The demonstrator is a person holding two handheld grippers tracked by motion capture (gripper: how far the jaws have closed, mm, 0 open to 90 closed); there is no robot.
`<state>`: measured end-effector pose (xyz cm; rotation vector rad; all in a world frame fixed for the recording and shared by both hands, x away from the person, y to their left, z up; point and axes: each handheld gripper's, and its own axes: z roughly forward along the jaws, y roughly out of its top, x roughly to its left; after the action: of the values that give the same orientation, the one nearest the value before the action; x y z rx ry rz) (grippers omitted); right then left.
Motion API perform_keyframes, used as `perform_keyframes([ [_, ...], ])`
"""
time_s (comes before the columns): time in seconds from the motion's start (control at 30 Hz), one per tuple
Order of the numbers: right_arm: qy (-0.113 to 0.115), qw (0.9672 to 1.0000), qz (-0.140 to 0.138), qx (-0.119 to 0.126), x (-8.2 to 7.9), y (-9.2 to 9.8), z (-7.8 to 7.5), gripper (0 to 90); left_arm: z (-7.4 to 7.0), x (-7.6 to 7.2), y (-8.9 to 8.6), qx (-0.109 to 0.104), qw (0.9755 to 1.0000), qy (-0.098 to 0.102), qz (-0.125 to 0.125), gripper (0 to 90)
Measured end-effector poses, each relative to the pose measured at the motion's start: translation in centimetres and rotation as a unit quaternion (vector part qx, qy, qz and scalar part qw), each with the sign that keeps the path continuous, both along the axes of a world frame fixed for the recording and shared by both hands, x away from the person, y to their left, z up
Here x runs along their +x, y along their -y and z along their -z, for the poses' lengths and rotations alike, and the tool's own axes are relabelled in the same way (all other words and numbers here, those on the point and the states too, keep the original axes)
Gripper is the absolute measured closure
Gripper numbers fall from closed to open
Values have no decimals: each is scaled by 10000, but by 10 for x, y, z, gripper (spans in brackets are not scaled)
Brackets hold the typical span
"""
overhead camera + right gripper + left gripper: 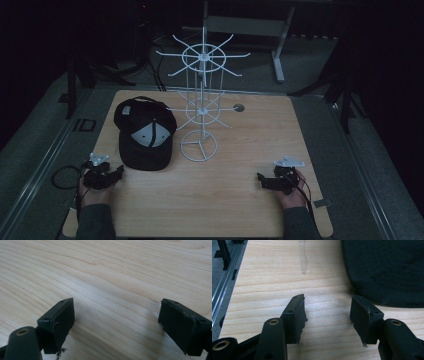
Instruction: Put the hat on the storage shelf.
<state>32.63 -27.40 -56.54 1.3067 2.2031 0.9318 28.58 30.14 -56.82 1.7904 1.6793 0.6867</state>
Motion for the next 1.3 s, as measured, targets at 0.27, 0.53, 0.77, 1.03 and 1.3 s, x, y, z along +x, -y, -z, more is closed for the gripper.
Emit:
perform_keyframes([
  [0.27, 1, 10000, 0, 0, 0, 0, 0, 132, 0, 0, 0, -2, 10000, 10, 8, 461],
  [0.53, 0, 10000, -2, -2, 0, 0, 0, 133, 0, 0, 0, -6, 10000, 18, 17, 461],
  [0.77, 5, 10000, -10, -3, 0, 0, 0, 133, 0, 0, -1, -11, 10000, -1, 31, 464],
  [1.03, 5, 10000, -11, -3, 0, 0, 0, 132, -4, 1, -4, 25, 9999, -100, 34, 621],
  [1.3, 2, 10000, -10, -1, 0, 0, 0, 133, -13, 4, -6, -43, 9999, 1, 120, 678],
])
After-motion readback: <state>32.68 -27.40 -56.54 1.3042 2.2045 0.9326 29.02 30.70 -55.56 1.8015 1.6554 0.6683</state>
